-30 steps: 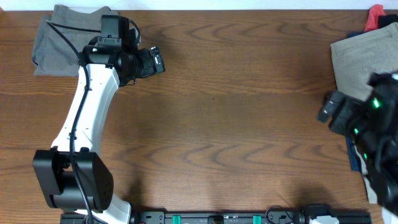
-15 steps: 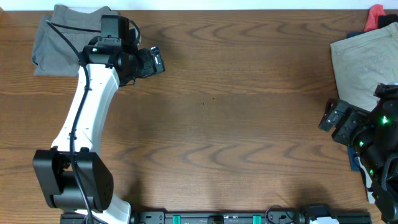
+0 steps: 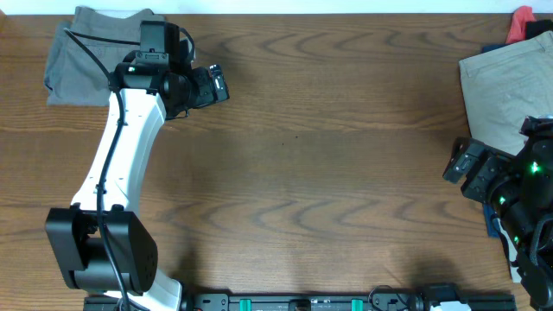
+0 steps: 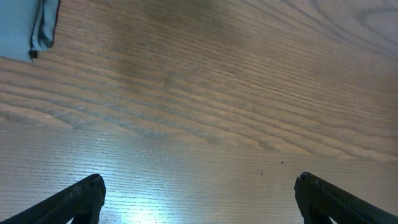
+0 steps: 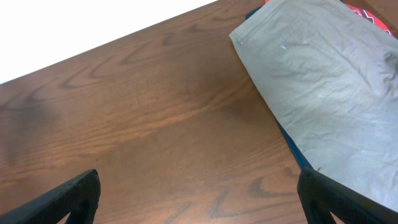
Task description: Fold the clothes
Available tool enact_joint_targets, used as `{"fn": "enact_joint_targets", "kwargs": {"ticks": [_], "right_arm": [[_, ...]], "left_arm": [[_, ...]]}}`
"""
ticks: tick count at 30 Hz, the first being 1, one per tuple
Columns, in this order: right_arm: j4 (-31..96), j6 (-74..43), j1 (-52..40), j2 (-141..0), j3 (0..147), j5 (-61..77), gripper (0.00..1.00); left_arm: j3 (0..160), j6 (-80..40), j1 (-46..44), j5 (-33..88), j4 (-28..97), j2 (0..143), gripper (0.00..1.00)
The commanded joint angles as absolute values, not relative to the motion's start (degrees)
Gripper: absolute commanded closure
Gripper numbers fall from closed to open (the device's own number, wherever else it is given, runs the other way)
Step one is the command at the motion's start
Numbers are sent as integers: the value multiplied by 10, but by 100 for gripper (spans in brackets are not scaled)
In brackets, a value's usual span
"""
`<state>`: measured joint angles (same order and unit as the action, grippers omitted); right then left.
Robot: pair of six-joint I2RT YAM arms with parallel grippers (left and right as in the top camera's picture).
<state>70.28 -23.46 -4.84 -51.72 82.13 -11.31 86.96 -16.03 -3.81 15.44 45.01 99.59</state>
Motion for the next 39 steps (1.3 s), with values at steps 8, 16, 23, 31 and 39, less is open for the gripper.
{"fn": "enact_joint_targets", "kwargs": {"ticks": [8, 16, 23, 31, 39], "right_arm": [[705, -240, -55, -474, 814, -111, 1], [694, -240, -26, -377, 715, -118, 1], [452, -204, -26, -239, 474, -126, 1], [123, -117, -25, -127, 200, -58, 1], [-80, -106, -18, -91, 39, -43, 1]], "left_arm": [[872, -150, -36, 147, 451, 997, 2], [872, -150, -36, 147, 451, 997, 2], [872, -150, -36, 147, 451, 997, 2], [872, -150, -36, 147, 451, 997, 2], [872, -150, -36, 147, 451, 997, 2]]}}
